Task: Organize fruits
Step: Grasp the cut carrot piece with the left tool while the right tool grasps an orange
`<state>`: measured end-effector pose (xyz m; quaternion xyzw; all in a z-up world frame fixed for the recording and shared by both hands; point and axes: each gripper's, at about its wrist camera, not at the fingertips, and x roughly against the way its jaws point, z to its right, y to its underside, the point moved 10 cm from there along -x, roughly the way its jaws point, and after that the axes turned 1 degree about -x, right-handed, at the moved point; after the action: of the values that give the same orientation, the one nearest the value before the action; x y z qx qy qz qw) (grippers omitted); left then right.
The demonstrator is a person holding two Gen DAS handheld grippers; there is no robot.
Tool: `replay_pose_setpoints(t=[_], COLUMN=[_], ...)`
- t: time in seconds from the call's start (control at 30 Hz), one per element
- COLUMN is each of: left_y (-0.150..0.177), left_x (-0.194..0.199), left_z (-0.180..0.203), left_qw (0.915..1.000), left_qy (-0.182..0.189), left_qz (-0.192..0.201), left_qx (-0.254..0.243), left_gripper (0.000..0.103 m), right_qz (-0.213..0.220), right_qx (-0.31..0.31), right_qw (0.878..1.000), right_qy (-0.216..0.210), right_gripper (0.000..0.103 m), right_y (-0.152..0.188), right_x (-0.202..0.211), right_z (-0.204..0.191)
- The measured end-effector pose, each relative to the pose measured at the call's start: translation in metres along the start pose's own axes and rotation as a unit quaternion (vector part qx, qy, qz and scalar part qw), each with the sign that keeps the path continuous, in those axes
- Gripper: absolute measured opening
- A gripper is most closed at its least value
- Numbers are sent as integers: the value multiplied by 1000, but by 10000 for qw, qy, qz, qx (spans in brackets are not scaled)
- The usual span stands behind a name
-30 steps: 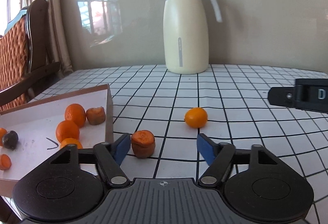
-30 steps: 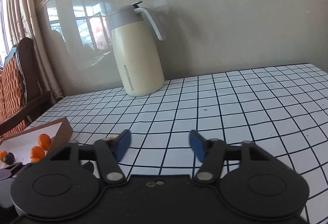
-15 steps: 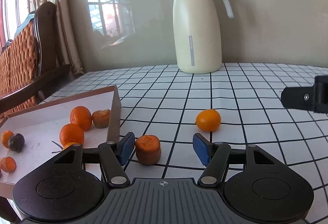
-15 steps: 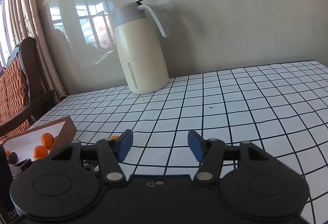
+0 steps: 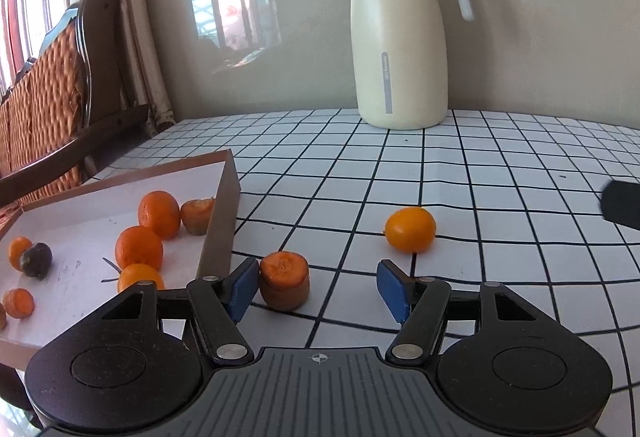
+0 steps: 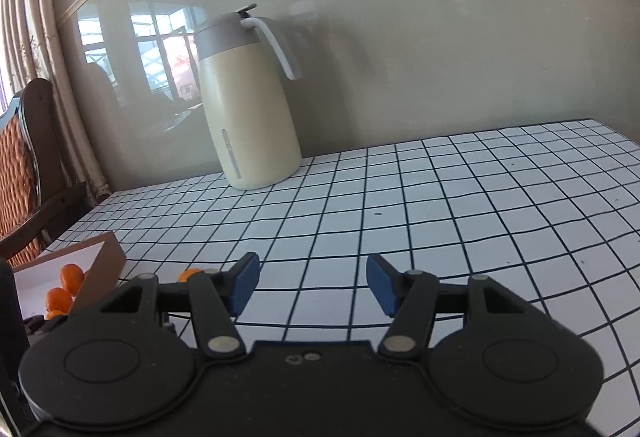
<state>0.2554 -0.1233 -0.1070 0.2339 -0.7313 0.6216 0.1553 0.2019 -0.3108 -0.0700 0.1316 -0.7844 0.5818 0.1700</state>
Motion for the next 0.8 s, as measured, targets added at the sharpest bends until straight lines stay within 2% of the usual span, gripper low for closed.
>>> replay_pose_setpoints(t=[0.2, 0.3, 0.43, 0.47, 0.5, 0.57, 0.67, 0.77, 0.8], left_y=[-6, -5, -5, -4, -5, -6, -4, -3, -3], left_x=[-9, -8, -7, -5, -3, -3, -8, -9, -9], left_z=[-2, -2, -4, -5, -6, -9, -8, -3, -1], left_qw=[10000, 10000, 9999, 9999, 9999, 9998, 9999, 9998, 9998], left_qy=[24, 7, 59, 59, 14, 17, -118, -92, -55], left_qz=[-70, -27, -2, 20, 78, 100, 1, -70, -95], left_qx=[21, 7, 106, 127, 126, 182, 5, -137, -163], left_gripper=[65, 65, 64, 58, 48, 46, 47, 58, 59], right_qz=[41, 73, 75, 70, 68, 75, 74, 65, 58], right_qx=[-56, -105, -185, -178, -168, -148, -127, -98, -97], right_qw=[9997, 9992, 9990, 9991, 9991, 9993, 9994, 9996, 9996], right_qy=[225, 381, 400, 387, 375, 342, 298, 273, 260], right_gripper=[53, 57, 58, 58, 58, 58, 58, 58, 58], right_y=[-1, -2, -2, -2, -2, -3, -3, -2, -2], right_x=[2, 3, 3, 3, 3, 3, 3, 3, 2], right_z=[13, 19, 24, 24, 23, 21, 18, 17, 17])
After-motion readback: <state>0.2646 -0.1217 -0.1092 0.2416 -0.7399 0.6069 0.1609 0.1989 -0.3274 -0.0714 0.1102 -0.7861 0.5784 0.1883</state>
